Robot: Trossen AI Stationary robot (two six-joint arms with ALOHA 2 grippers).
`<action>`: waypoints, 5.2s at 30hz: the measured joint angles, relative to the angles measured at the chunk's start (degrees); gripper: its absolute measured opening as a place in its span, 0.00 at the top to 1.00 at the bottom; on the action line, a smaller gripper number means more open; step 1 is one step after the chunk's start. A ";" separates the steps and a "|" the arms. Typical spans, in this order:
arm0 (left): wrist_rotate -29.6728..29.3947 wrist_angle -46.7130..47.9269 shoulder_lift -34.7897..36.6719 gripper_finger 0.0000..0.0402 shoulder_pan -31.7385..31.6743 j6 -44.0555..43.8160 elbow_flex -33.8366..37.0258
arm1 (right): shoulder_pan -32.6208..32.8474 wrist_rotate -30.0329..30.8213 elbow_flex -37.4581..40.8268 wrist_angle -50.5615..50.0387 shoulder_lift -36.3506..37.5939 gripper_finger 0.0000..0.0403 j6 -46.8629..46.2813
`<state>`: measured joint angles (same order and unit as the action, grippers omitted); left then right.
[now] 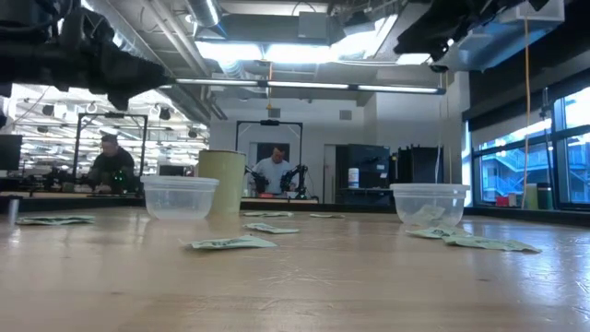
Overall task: Pick and place Stevia / Truvia into bins
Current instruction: Put the stevia packet into the left transparent container
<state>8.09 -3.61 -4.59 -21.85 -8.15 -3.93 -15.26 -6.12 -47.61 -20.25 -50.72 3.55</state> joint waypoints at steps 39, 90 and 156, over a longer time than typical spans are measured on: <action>-19.05 53.93 -59.32 0.64 39.63 -37.04 -36.40 | -3.38 -1.50 16.80 12.18 16.75 0.62 -4.60; -10.96 47.93 -80.70 0.84 32.94 -39.07 -35.14 | -3.35 -1.47 16.78 10.80 16.70 0.62 -6.18; -21.89 43.86 -76.67 0.93 14.84 -13.56 -44.07 | -3.37 -1.43 16.74 8.29 16.71 0.62 -6.24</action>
<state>-13.80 40.25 -81.25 -7.01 -21.71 -48.01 -18.62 -7.55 -30.87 -11.97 -34.01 -2.69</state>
